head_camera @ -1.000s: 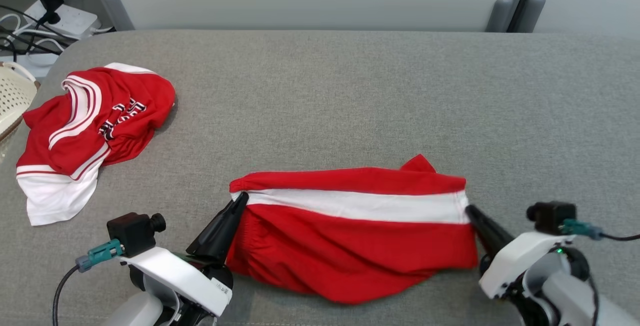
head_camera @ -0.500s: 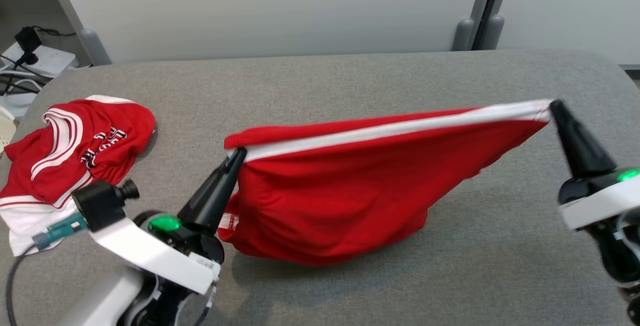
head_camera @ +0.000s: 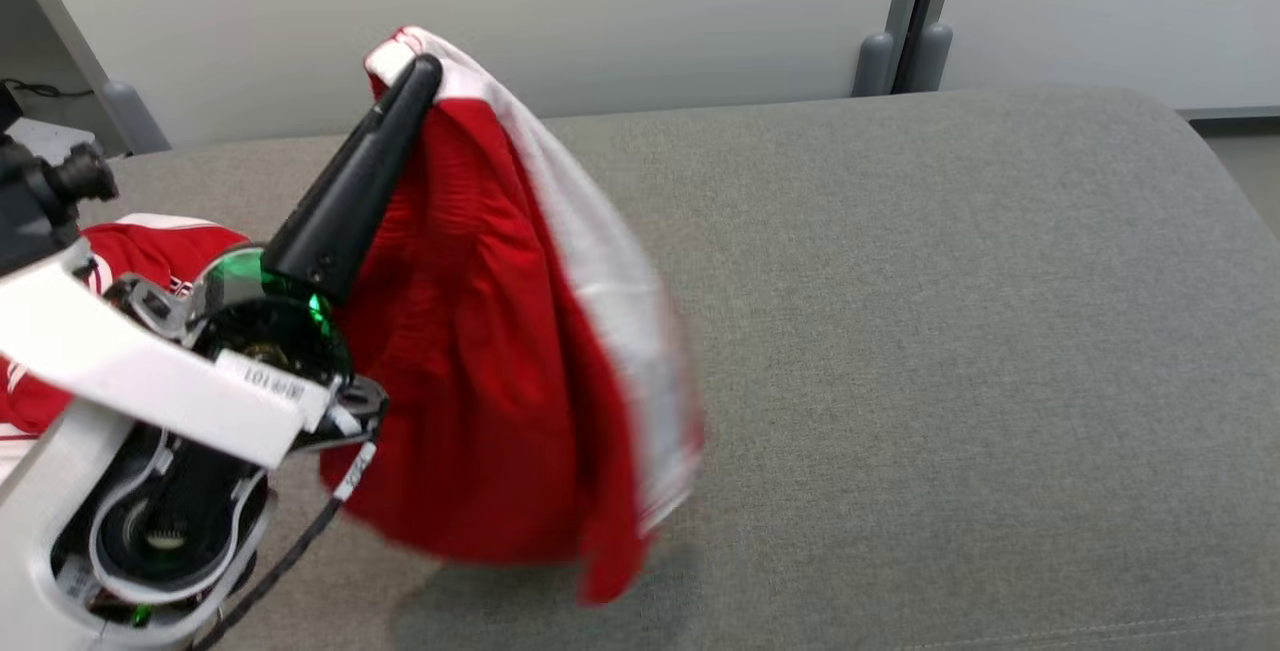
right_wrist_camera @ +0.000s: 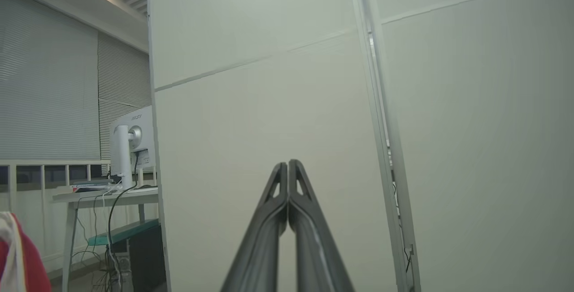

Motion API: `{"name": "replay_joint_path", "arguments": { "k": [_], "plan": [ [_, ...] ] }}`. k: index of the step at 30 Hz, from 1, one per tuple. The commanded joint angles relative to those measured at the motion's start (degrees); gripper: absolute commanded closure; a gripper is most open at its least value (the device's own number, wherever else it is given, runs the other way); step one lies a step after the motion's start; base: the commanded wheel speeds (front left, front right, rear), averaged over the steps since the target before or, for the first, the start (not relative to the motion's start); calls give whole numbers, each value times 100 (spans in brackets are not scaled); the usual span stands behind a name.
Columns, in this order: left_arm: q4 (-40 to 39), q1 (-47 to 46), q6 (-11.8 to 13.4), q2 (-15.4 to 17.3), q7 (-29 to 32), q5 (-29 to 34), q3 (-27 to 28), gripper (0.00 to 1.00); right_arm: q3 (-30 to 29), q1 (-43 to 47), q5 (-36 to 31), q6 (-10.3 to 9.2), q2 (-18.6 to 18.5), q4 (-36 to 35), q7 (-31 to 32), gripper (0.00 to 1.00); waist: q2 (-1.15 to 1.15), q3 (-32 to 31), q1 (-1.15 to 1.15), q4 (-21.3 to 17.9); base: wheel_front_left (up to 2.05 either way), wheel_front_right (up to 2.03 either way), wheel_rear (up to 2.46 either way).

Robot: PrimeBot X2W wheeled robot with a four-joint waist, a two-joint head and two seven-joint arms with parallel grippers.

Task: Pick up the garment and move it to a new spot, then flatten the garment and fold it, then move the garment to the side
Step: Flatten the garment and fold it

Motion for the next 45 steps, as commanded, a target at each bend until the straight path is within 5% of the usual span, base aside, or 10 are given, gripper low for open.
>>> {"name": "replay_joint_path", "arguments": {
  "k": [1, 8, 10, 11, 12, 21, 31, 45],
  "plan": [
    [-14, -307, 13, 184, 21, -26, 272, 100, 186, -35, -20, 1, -4, -120, 131, 100, 0, 55, 0, -1, 0, 0, 0],
    [637, -755, -165, 51, 196, 142, 78, 100, 1194, -93, 56, 1, 795, 332, 641, 100, 0, 296, 0, 34, 0, 0, 0],
    [775, -828, -234, 51, 231, 208, 36, 100, 1522, -7, 177, 1, 978, 465, 695, 53, 0, 323, 0, 33, 0, 0, 0],
    [826, -849, -267, 41, 239, 220, 23, 100, 1668, 54, 272, 1, 1064, 540, 705, 9, 0, 337, 0, 36, 0, 0, 0],
    [871, -866, -295, 44, 249, 246, 7, 100, 1811, 121, 380, 1, 1149, 618, 702, 0, 0, 353, 0, 44, 0, 0, 0],
    [1025, -993, -467, -44, 249, 386, -88, 100, 3025, 576, 2356, 1, 1841, 1472, 841, 0, 0, 532, 0, 198, 0, 0, 0],
    [882, -1097, -468, -95, 323, 468, -191, 100, 3027, 243, 4516, 1, 2297, 2571, 1781, 0, 0, 545, 0, 260, 0, 0, 0],
    [593, -1167, -438, -196, 459, 515, -389, 100, 2498, 222, 5162, 1, 2786, 3332, 3077, 0, 0, 419, 0, 414, 0, 0, 0]
  ]
}}
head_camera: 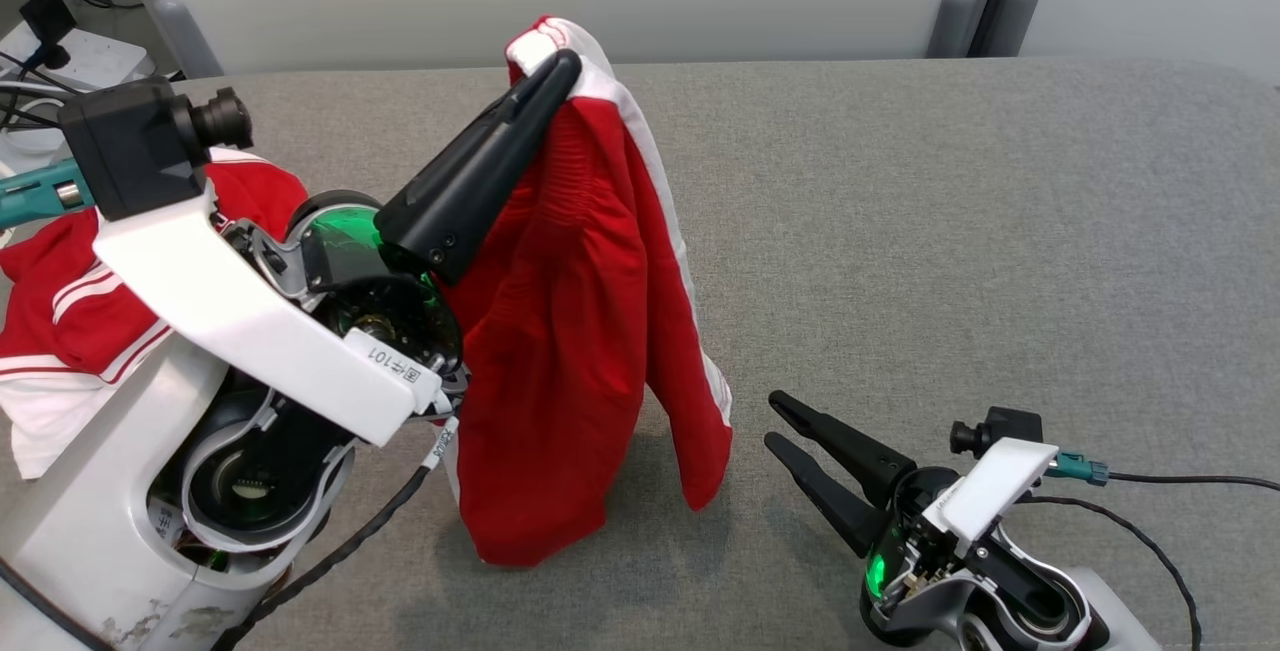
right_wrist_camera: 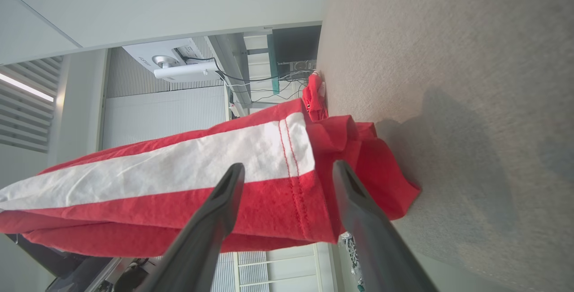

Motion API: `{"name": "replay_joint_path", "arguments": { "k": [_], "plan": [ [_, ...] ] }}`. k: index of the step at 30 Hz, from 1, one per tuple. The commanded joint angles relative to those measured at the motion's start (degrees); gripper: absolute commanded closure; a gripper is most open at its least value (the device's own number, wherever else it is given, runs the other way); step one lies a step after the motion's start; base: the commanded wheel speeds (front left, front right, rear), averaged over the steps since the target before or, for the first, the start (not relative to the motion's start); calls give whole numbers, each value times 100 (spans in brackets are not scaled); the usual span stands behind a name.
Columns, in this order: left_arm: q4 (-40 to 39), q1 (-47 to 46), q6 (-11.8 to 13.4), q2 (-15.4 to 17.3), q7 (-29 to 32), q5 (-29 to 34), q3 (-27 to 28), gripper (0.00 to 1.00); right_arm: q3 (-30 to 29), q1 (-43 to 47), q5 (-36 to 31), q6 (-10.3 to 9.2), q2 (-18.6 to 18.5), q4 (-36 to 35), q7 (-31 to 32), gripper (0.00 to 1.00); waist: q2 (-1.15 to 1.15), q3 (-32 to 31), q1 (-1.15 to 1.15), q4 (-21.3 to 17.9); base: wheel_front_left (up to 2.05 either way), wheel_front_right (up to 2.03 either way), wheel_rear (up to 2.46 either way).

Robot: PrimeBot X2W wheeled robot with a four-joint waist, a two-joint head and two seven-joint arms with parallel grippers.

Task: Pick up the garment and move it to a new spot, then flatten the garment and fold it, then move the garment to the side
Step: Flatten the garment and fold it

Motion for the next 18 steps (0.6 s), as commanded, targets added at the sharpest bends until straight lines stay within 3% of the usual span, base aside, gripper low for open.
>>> {"name": "replay_joint_path", "arguments": {
  "k": [1, 5, 8, 10, 12, 14, 15, 16, 18],
  "plan": [
    [-168, -358, 0, 167, 6, 70, 236, 100, 13, -84, 46, 9, 72, -91, 81, 0, 0, -17, 0, 15, 0, 0, 0],
    [-298, -380, 43, 143, 44, 90, 186, 100, -58, -131, 151, 9, 147, 68, 282, 1, 0, -63, 0, 33, 0, 0, 0],
    [-351, -396, 60, 114, 63, 90, 155, 100, 42, -186, 292, 9, 160, 139, 343, 18, 0, -79, 0, 46, 0, 0, 0],
    [-365, -406, 65, 91, 74, 88, 133, 100, 200, -215, 493, 9, 162, 146, 323, 21, 0, -88, 0, 64, 0, 0, 0],
    [-368, -411, 64, 73, 85, 84, 114, 100, 371, -248, 668, 9, 163, 129, 297, 36, 0, -98, 0, 80, 0, 0, 0],
    [-367, -415, 63, 66, 97, 82, 102, 100, 512, -285, 777, 9, 164, 78, 248, 67, 0, -95, 0, 94, 0, 0, 0],
    [-356, -411, 65, 71, 101, 85, 99, 100, 552, -301, 791, 9, 164, 36, 211, 92, 0, -93, 0, 102, 0, 0, 0],
    [-338, -406, 66, 80, 100, 94, 101, 100, 571, -308, 784, 9, 164, 6, 160, 100, 0, -90, 0, 109, 0, 0, 0],
    [-291, -388, 66, 106, 81, 124, 117, 100, 544, -313, 708, 9, 164, -72, 94, 100, 0, -88, 0, 118, 0, 0, 0]
  ]
}}
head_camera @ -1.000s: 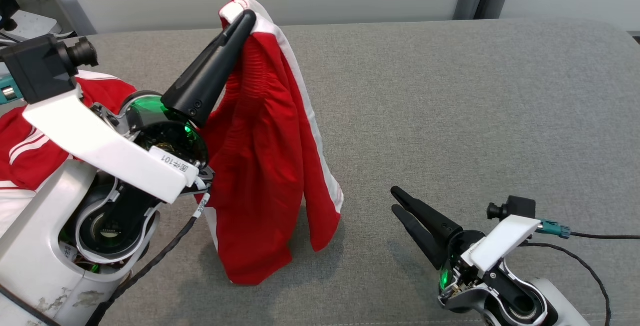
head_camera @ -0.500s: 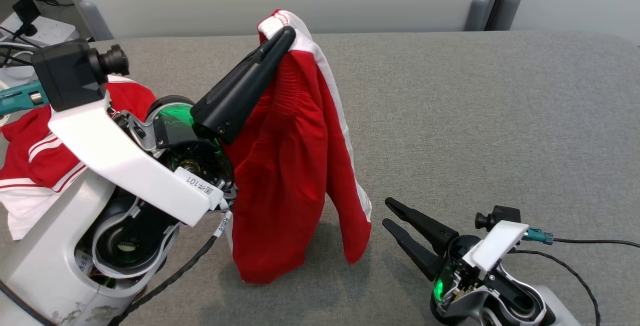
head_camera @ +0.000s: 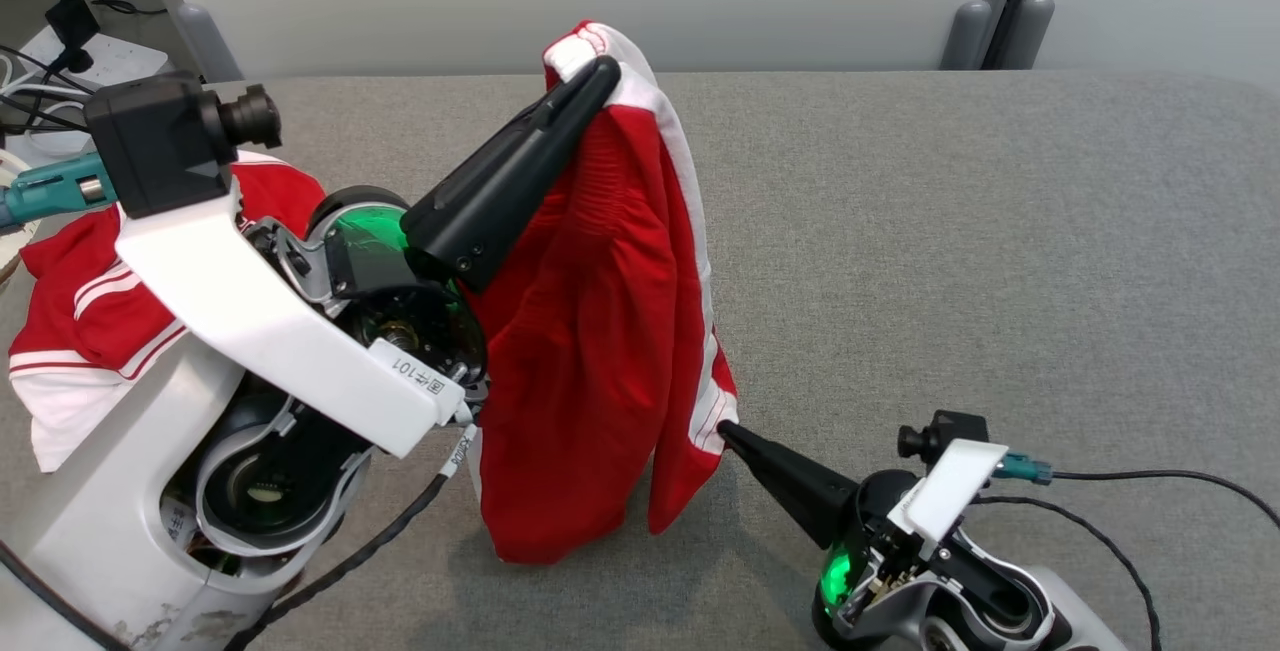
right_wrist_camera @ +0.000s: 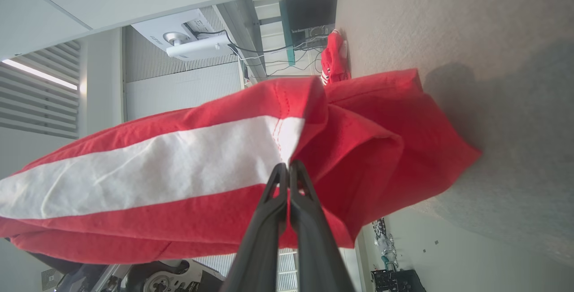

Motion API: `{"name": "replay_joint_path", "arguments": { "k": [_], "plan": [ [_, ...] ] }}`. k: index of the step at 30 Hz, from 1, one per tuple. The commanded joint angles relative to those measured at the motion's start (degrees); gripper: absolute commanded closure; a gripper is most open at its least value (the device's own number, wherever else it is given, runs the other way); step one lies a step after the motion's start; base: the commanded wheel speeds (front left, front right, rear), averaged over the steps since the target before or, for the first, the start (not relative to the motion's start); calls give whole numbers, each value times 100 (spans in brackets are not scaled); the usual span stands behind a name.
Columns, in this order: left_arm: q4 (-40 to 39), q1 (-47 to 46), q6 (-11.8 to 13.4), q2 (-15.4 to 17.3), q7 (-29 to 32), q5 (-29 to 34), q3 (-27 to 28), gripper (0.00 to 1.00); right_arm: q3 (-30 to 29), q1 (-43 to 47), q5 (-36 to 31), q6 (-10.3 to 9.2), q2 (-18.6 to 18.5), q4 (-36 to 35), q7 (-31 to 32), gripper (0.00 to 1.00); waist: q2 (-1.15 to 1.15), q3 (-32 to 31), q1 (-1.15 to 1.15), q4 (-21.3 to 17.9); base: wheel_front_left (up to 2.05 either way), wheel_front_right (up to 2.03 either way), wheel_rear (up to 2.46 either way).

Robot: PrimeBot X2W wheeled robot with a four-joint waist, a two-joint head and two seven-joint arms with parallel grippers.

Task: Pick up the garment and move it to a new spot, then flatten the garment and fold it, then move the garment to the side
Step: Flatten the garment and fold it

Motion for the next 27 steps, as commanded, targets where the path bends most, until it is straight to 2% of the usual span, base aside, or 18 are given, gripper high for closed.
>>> {"name": "replay_joint_path", "arguments": {
  "k": [1, 5, 10, 18, 24, 25, 27],
  "plan": [
    [-52, -266, 15, 192, -45, 105, 280, 100, -3, -157, -149, 9, 58, -213, -99, 100, 0, 0, 0, 4, 0, 0, 0],
    [132, -172, -36, 288, -149, 170, 376, 100, -359, -83, -681, 9, 35, -470, -136, 100, 0, -7, 0, -21, 0, 0, 0],
    [405, -1, -169, 378, -286, 149, 506, 100, -904, -15, -1232, 9, -198, -1145, -208, 100, 0, -60, 0, -136, 0, 0, 0],
    [643, 191, -347, 342, -482, -30, 679, 100, -1569, -99, -2168, 9, -945, -2256, -772, 100, 0, -285, 0, -355, 0, 0, 0],
    [283, 246, -366, 210, -560, -367, 838, 100, -2172, -110, -2644, 9, -1705, -3107, -1485, 100, 0, -365, 0, -444, 0, 0, 0],
    [283, 246, -366, 210, -560, -367, 838, 100, -2172, -110, -2644, 9, -1705, -3107, -1485, 100, 0, -365, 0, -444, 0, 0, 0],
    [7, 252, -301, 166, -535, -578, 899, 100, -2471, -109, -2727, 9, -2010, -3421, -1698, 100, 0, -340, 0, -471, 0, 0, 0]
  ]
}}
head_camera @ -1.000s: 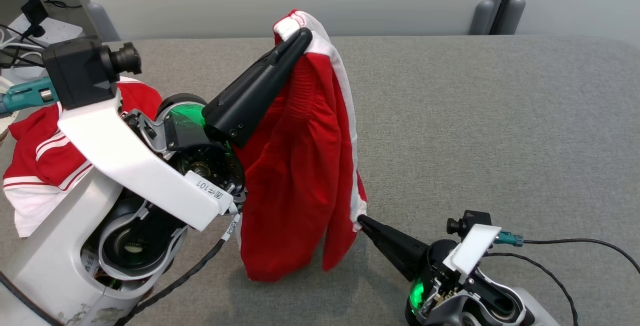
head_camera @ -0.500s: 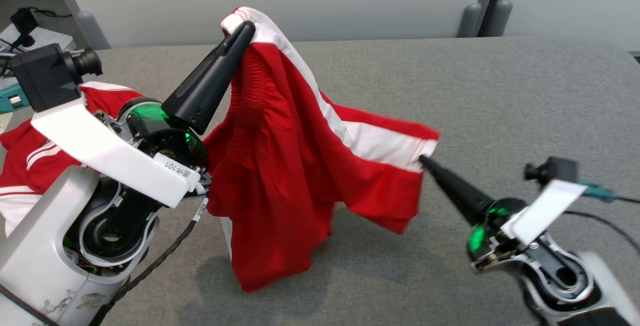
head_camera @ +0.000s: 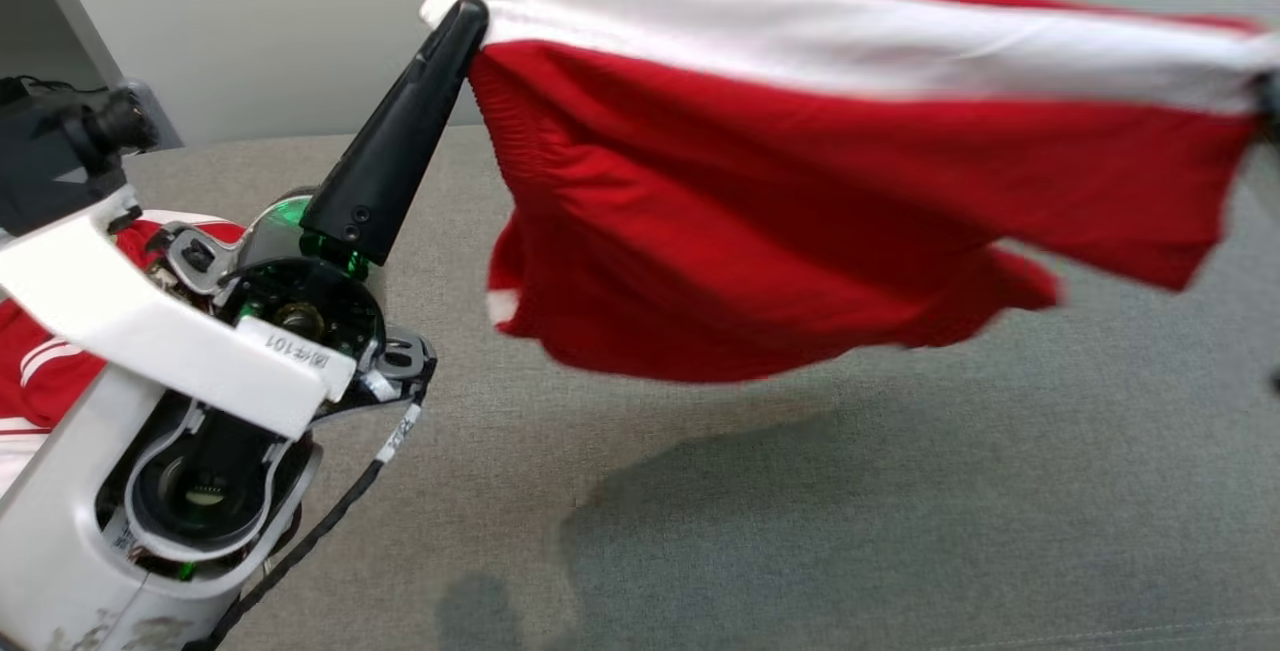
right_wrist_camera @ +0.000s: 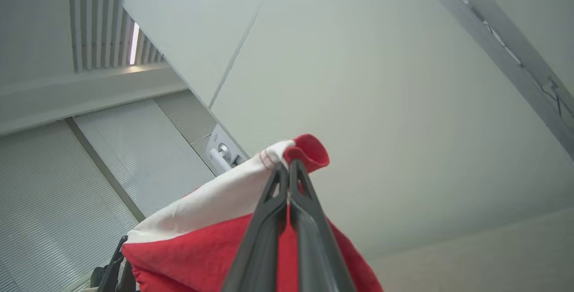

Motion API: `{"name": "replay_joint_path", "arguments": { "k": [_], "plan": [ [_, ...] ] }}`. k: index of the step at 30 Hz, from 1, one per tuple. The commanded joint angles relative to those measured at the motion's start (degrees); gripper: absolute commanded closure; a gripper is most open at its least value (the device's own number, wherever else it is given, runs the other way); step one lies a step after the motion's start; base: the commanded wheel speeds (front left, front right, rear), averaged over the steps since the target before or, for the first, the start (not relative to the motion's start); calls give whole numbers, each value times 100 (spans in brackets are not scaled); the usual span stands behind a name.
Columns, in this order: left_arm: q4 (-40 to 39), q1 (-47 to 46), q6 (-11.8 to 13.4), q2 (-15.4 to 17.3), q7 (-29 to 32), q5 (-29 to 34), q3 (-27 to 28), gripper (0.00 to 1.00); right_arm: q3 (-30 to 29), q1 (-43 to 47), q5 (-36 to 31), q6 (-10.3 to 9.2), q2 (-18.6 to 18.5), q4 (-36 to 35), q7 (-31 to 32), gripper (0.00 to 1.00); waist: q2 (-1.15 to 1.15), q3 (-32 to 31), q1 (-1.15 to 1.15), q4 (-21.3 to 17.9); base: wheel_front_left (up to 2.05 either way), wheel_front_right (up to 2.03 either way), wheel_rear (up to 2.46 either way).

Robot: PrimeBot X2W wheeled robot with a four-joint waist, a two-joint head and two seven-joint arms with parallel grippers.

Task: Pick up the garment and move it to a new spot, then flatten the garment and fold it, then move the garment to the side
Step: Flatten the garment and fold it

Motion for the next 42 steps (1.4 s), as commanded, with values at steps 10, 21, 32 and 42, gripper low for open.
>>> {"name": "replay_joint_path", "arguments": {
  "k": [10, 21, 32, 42],
  "plan": [
    [-185, -8, 780, 380, 338, -301, 131, 100, 243, -143, -313, 9, -563, 122, 290, 100, 0, 480, 0, -174, 0, 0, 0],
    [3858, -3286, -288, -646, -857, 1719, -96, 100, 1379, -5044, -2527, 9, 719, 4478, -1722, 100, 0, 1010, 0, -146, 0, 0, 0],
    [3769, -2612, -305, -703, -1267, 2021, -1688, 100, 2978, -4998, -2909, 9, 729, 6643, -2219, 100, 0, 1995, 0, -195, 0, 0, 0],
    [3725, -1267, -306, -914, -1271, 2369, -1884, 100, 3334, -3806, -2117, 9, 560, 6366, -2435, 100, 0, 2203, 0, -132, 0, 0, 0]
  ]
}}
